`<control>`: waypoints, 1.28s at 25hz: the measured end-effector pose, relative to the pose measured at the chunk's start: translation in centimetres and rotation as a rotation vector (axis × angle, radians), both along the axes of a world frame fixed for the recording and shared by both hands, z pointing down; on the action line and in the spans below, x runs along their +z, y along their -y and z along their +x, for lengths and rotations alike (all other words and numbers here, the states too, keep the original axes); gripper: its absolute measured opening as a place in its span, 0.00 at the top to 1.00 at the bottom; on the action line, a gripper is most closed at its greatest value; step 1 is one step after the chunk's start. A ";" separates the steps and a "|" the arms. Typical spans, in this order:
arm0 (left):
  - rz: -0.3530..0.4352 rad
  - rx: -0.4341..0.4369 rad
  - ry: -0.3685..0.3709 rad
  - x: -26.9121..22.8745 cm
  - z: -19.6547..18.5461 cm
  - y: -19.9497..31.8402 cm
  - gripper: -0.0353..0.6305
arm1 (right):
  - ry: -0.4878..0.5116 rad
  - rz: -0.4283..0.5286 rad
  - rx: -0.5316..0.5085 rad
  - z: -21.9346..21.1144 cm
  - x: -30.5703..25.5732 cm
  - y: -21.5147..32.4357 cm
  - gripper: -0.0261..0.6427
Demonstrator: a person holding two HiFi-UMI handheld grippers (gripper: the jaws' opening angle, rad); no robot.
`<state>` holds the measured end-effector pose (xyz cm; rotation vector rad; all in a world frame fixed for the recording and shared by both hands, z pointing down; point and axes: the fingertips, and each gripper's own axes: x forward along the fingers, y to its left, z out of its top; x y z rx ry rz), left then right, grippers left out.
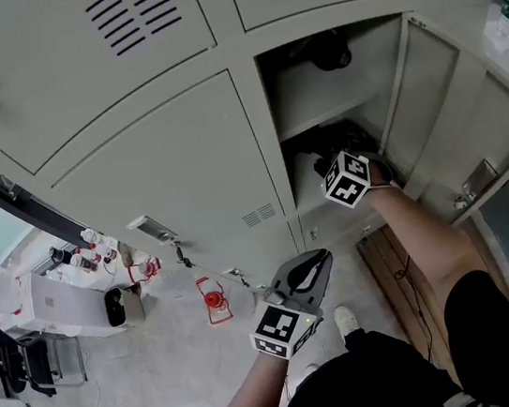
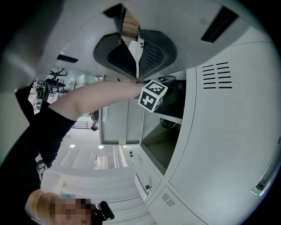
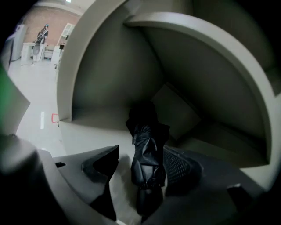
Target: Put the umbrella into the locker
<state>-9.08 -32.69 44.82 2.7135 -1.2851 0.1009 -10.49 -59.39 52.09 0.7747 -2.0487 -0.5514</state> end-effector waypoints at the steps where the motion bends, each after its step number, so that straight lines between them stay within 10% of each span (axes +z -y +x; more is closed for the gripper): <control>1: 0.005 0.005 0.000 -0.1 0.0 -0.3 0.91 | 0.000 0.003 0.003 0.1 -0.1 -0.4 0.43; 19: 0.059 0.099 -0.004 -2.3 -0.3 -7.8 0.91 | 0.123 0.029 0.069 1.6 -4.7 -11.3 0.43; 27: 0.064 0.142 -0.013 -1.9 -0.8 -12.6 0.91 | 0.299 0.006 0.113 2.1 -6.8 -18.6 0.85; 32: 0.051 0.168 -0.012 -1.4 -1.2 -15.3 0.91 | 0.394 -0.024 0.126 1.8 -7.9 -23.3 0.88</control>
